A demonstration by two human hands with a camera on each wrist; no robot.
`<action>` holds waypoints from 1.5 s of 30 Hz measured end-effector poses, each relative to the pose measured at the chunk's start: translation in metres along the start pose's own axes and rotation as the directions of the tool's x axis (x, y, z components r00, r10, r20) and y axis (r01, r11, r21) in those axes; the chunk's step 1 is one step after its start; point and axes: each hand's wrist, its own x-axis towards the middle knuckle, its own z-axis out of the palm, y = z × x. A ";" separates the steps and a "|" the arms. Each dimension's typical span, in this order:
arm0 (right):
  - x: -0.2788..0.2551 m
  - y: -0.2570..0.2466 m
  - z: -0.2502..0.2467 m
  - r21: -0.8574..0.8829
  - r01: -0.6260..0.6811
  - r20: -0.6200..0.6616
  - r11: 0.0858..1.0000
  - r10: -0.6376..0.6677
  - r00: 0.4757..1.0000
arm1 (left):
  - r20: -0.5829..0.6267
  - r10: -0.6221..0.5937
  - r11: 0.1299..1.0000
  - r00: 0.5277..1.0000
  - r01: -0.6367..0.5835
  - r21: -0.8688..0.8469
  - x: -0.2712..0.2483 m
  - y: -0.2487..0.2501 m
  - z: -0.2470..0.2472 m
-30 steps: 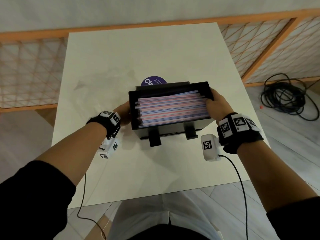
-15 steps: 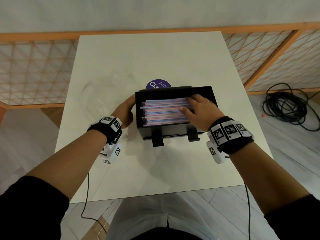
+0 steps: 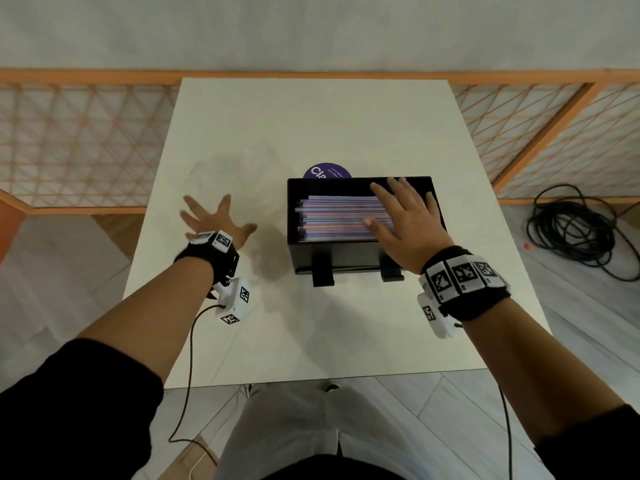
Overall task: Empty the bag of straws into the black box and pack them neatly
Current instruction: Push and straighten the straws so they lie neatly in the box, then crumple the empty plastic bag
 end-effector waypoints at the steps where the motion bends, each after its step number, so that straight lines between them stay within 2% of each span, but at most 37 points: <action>1: -0.003 -0.001 0.000 -0.022 0.026 0.007 0.999 -0.026 1.000 | 0.059 0.006 1.000 0.998 -0.005 -0.024 0.001 -0.005 0.002; 3: -0.009 -0.003 0.004 -0.126 0.066 0.076 0.990 -0.057 0.995 | 0.075 0.076 0.995 0.994 -0.071 -0.064 0.004 -0.010 0.004; 5: -0.011 -0.007 0.011 -0.189 0.077 0.094 0.979 -0.060 0.994 | -0.005 0.145 0.986 0.989 -0.145 -0.079 0.003 -0.009 0.000; 9: -0.009 -0.009 0.013 -0.164 0.048 0.090 0.985 -0.033 0.995 | -0.126 0.177 0.961 0.976 -0.199 -0.192 -0.001 0.002 -0.022; 12: -0.012 -0.013 0.006 -0.050 0.037 0.023 0.998 -0.036 0.999 | -0.276 0.231 0.903 0.933 -0.311 -0.298 -0.014 0.016 -0.046; 15: -0.005 -0.031 -0.015 0.162 0.112 -0.120 0.980 -0.093 0.988 | -0.407 0.314 0.751 0.858 -0.487 -0.446 -0.028 0.035 -0.074; 17: 0.006 -0.051 -0.030 0.307 0.169 -0.179 0.937 -0.117 0.977 | -0.412 0.397 0.621 0.820 -0.571 -0.537 -0.041 0.055 -0.092; 19: 0.019 -0.070 -0.040 0.391 0.216 -0.238 0.895 -0.128 0.963 | -0.368 0.467 0.538 0.804 -0.589 -0.603 -0.059 0.076 -0.103; 22: 0.039 -0.093 -0.043 0.357 0.280 -0.316 0.891 -0.167 0.934 | -0.250 0.594 0.419 0.765 -0.559 -0.715 -0.093 0.103 -0.109; 24: 0.050 -0.101 -0.043 0.343 0.243 -0.286 0.907 -0.146 0.947 | -0.168 0.665 0.392 0.728 -0.531 -0.751 -0.111 0.113 -0.107; 25: 0.052 -0.102 -0.044 0.365 0.219 -0.259 0.905 -0.127 0.958 | -0.164 0.680 0.382 0.714 -0.537 -0.752 -0.117 0.115 -0.106; 28: 0.047 -0.092 -0.051 0.443 0.088 -0.198 0.892 0.002 0.980 | -0.311 0.619 0.385 0.721 -0.624 -0.680 -0.123 0.114 -0.105; 30: 0.037 -0.085 -0.057 0.399 0.128 -0.283 0.908 -0.011 0.959 | -0.371 0.510 0.372 0.776 -0.588 -0.718 -0.122 0.110 -0.104; 32: 0.028 -0.088 -0.063 0.467 0.250 -0.389 0.848 -0.056 0.919 | -0.298 0.476 0.313 0.827 -0.476 -0.822 -0.123 0.112 -0.099; 33: 0.027 -0.091 -0.063 0.504 0.307 -0.426 0.807 -0.077 0.901 | -0.217 0.511 0.275 0.832 -0.397 -0.875 -0.127 0.117 -0.098; 34: 0.026 -0.094 -0.064 0.530 0.344 -0.442 0.775 -0.094 0.892 | -0.123 0.570 0.244 0.812 -0.311 -0.919 -0.132 0.121 -0.097; 35: 0.024 -0.094 -0.064 0.515 0.378 -0.465 0.769 -0.119 0.877 | -0.032 0.634 0.221 0.772 -0.221 -0.950 -0.138 0.126 -0.098; 36: 0.022 -0.092 -0.064 0.424 0.395 -0.510 0.815 -0.146 0.848 | 0.040 0.679 0.202 0.733 -0.134 -0.970 -0.143 0.131 -0.100; 37: 0.018 -0.089 -0.065 0.262 0.384 -0.553 0.886 -0.188 0.811 | 0.076 0.704 0.203 0.707 -0.097 -0.974 -0.147 0.133 -0.103; 38: 0.017 -0.080 -0.065 0.112 0.368 -0.587 0.923 -0.237 0.774 | 0.081 0.706 0.215 0.704 -0.105 -0.971 -0.148 0.135 -0.105; 39: 0.014 -0.071 -0.065 0.063 0.363 -0.579 0.930 -0.262 0.772 | 0.059 0.678 0.234 0.732 -0.140 -0.962 -0.144 0.135 -0.105; 40: 0.010 -0.063 -0.068 0.132 0.386 -0.543 0.913 -0.259 0.799 | 0.011 0.634 0.246 0.773 -0.189 -0.951 -0.143 0.133 -0.105; 41: 0.005 -0.057 -0.072 0.297 0.410 -0.499 0.863 -0.225 0.837 | -0.052 0.576 0.257 0.816 -0.241 -0.936 -0.139 0.132 -0.104; 42: 0.000 -0.055 -0.076 0.501 0.397 -0.443 0.769 -0.165 0.881 | -0.110 0.539 0.252 0.835 -0.285 -0.925 -0.135 0.131 -0.102; 43: -0.005 -0.057 -0.081 0.698 0.325 -0.359 0.638 -0.081 0.930 | -0.166 0.545 0.249 0.822 -0.348 -0.904 -0.136 0.133 -0.100; 44: -0.007 -0.059 -0.082 0.853 0.219 -0.242 0.473 -0.012 0.970 | -0.224 0.589 0.243 0.777 -0.434 -0.867 -0.139 0.136 -0.097; 45: -0.007 -0.060 -0.082 0.948 0.097 -0.104 0.304 0.007 0.995 | -0.270 0.655 0.234 0.706 -0.529 -0.815 -0.144 0.141 -0.093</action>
